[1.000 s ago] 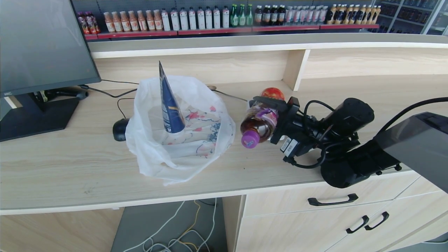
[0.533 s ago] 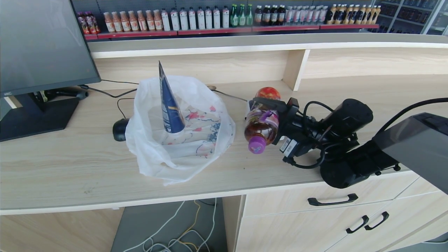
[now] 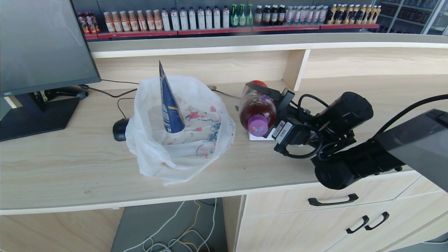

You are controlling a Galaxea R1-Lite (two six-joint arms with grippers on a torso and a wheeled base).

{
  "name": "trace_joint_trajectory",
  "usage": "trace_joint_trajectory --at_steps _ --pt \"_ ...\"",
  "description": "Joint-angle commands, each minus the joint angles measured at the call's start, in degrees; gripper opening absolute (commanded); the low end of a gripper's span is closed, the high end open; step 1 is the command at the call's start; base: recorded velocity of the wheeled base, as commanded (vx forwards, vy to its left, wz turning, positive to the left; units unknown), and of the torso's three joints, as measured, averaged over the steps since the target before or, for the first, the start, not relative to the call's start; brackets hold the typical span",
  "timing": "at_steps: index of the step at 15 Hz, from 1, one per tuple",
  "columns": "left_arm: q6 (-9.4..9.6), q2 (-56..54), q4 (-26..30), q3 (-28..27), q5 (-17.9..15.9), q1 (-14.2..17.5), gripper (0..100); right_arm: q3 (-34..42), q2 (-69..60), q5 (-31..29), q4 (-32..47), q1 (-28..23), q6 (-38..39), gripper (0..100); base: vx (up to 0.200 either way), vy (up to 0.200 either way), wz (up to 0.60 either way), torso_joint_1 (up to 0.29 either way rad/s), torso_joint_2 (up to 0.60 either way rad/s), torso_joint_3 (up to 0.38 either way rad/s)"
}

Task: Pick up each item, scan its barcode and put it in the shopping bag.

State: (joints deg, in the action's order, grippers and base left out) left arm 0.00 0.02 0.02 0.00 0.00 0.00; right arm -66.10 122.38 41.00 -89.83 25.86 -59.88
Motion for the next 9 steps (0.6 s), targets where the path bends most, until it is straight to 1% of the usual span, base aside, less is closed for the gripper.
trace_joint_trajectory --at_steps 1,2,5,8,9 --pt "0.0 0.0 0.0 0.0 0.0 0.0 100 0.0 -3.2 -3.6 -0.2 1.4 3.5 0 0.0 0.0 0.0 0.0 0.0 0.0" --pt "0.0 0.0 0.0 0.0 0.0 0.0 100 0.1 -5.0 -6.3 -0.2 1.3 6.8 0 0.0 0.0 0.0 0.0 0.0 0.0" --pt "0.0 0.0 0.1 0.0 0.0 0.0 100 1.1 -9.4 -11.5 -0.2 1.3 13.8 0 0.0 0.0 0.0 0.0 0.0 0.0" --pt "0.09 0.0 0.1 0.0 0.0 0.0 100 10.1 -14.8 -20.7 -0.2 1.0 24.3 0 0.0 0.0 0.0 0.0 0.0 0.0" --pt "0.0 0.0 0.0 0.0 0.0 0.0 100 10.9 -15.3 -21.0 -0.2 0.9 25.3 0 0.0 0.0 0.0 0.0 0.0 0.0"
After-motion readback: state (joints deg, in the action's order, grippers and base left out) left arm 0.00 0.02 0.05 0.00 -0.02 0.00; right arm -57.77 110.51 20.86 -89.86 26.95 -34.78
